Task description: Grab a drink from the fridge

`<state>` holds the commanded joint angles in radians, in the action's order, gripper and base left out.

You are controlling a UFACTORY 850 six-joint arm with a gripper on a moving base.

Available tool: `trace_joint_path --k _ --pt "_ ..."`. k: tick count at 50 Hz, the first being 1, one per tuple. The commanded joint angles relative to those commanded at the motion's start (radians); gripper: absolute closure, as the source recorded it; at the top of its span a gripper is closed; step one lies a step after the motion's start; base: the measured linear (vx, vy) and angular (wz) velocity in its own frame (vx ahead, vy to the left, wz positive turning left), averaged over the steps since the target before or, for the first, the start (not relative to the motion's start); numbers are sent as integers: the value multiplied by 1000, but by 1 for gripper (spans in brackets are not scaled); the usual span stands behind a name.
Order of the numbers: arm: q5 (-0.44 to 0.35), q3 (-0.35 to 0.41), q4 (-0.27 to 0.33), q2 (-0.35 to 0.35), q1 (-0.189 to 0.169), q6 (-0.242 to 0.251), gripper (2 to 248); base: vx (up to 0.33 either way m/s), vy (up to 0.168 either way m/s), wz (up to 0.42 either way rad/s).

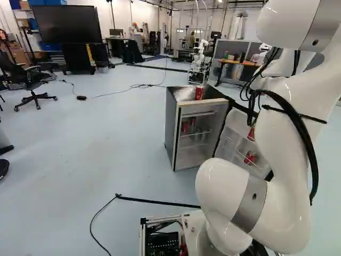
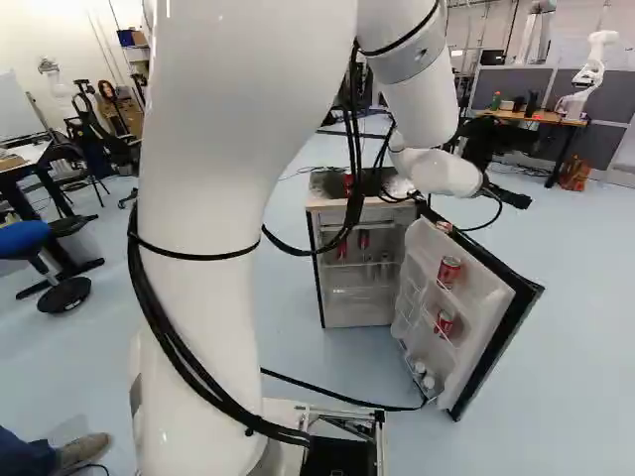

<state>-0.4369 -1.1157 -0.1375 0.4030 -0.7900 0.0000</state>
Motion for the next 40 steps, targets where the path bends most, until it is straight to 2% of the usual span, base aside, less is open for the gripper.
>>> trace_joint_path --k 40 --pt "413 -246 -151 127 -25 0 3 0 0 0"
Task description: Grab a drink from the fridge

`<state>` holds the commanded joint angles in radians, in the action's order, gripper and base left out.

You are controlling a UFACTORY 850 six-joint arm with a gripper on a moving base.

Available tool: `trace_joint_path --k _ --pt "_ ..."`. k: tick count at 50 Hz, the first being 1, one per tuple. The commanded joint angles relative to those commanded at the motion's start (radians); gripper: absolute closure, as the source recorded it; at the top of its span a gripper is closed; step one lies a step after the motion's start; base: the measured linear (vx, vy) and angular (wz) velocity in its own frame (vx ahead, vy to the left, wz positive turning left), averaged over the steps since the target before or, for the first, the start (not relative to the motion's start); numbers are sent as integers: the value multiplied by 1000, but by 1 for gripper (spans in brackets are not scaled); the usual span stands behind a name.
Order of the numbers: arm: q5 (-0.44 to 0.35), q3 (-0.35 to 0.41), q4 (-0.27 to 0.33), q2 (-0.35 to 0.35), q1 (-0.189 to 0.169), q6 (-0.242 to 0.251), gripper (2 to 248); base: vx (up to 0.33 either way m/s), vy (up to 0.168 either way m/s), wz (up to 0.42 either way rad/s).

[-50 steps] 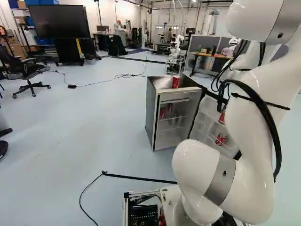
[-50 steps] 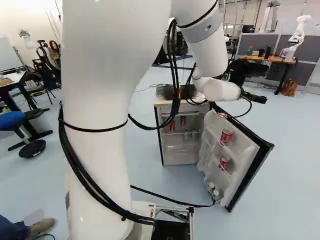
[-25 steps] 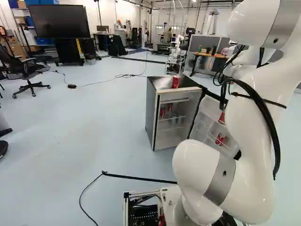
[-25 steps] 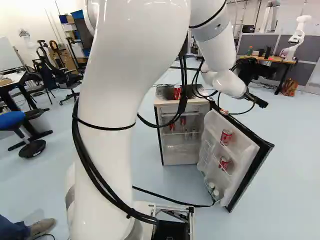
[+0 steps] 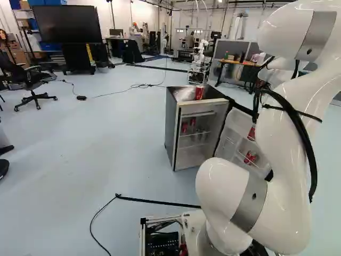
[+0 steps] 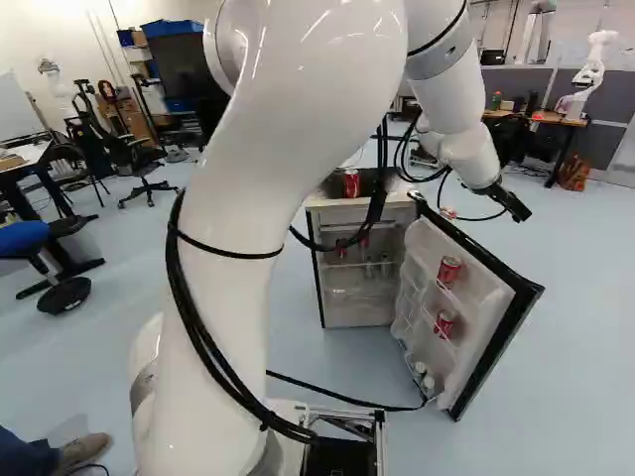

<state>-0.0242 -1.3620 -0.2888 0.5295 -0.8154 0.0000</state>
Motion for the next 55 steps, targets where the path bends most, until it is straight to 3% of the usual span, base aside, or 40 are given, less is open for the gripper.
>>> trace_joint_path --k 18,55 --pt "188 -102 -53 74 -20 0 3 0 0 0" --pt "388 -232 -9 168 -90 0 3 0 0 0"
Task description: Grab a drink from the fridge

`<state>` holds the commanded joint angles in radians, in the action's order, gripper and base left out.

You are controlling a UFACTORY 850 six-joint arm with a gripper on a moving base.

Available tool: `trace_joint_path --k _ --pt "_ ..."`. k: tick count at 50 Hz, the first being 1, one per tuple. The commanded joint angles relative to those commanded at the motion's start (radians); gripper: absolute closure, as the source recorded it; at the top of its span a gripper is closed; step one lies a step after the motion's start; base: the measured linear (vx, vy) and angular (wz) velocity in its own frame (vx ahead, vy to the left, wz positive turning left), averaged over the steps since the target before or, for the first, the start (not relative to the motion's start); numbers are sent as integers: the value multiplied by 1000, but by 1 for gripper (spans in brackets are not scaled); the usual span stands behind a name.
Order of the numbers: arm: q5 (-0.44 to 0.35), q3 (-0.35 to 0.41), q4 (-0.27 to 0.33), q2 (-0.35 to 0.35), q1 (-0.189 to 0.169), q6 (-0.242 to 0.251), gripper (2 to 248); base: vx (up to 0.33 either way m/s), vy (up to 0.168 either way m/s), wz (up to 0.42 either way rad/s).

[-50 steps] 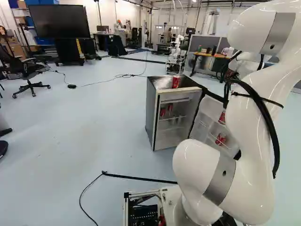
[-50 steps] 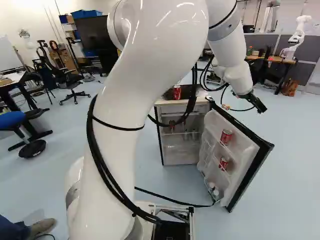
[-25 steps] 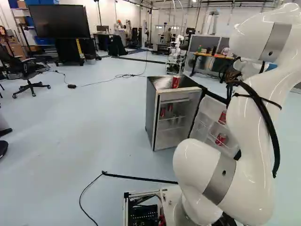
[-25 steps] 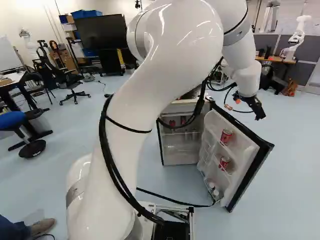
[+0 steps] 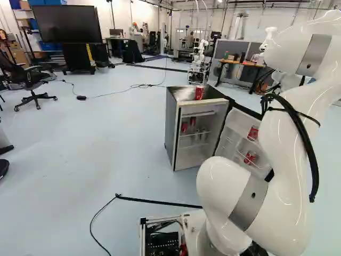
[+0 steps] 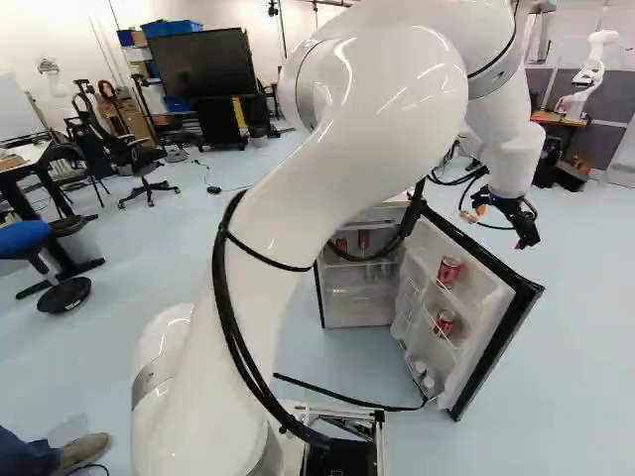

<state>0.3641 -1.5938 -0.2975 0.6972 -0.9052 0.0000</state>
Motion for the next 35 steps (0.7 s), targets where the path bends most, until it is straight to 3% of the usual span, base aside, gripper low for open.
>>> trace_joint_path --k 26,35 --pt "181 -17 59 39 -3 0 3 0 0 0" --pt "210 -19 68 45 -3 0 3 0 0 0"
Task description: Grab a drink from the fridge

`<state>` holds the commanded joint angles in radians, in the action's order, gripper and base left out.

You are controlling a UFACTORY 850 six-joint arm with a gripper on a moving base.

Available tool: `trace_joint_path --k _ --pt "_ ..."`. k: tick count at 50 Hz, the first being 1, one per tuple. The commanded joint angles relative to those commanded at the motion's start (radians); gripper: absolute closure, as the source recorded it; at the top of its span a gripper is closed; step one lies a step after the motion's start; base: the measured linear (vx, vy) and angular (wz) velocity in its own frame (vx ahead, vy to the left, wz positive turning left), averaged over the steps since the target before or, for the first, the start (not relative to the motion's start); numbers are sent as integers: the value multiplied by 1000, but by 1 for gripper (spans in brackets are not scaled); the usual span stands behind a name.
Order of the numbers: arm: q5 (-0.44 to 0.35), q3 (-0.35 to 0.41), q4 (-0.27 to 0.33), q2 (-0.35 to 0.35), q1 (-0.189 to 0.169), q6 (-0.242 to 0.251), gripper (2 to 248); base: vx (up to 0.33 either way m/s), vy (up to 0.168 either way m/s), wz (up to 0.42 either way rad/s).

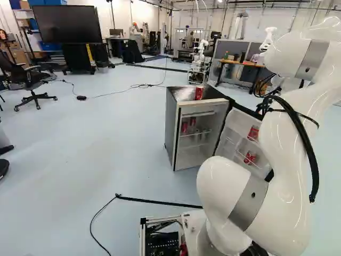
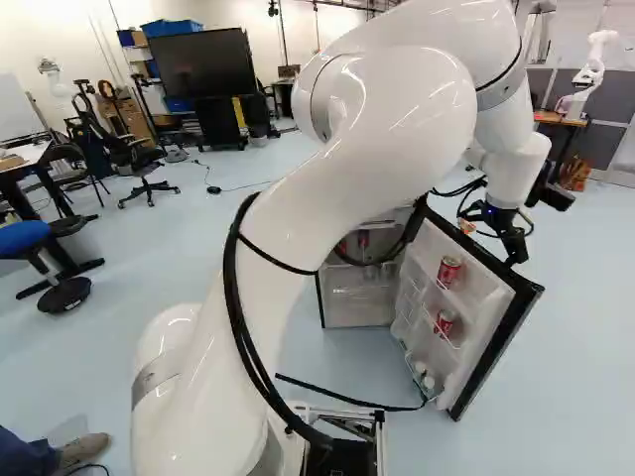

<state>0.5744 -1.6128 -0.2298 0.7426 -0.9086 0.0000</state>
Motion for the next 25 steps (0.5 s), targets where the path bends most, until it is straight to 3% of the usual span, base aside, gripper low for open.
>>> trace_joint_path --k 25 --pt "4 -2 1 5 0 0 3 0 0 0"
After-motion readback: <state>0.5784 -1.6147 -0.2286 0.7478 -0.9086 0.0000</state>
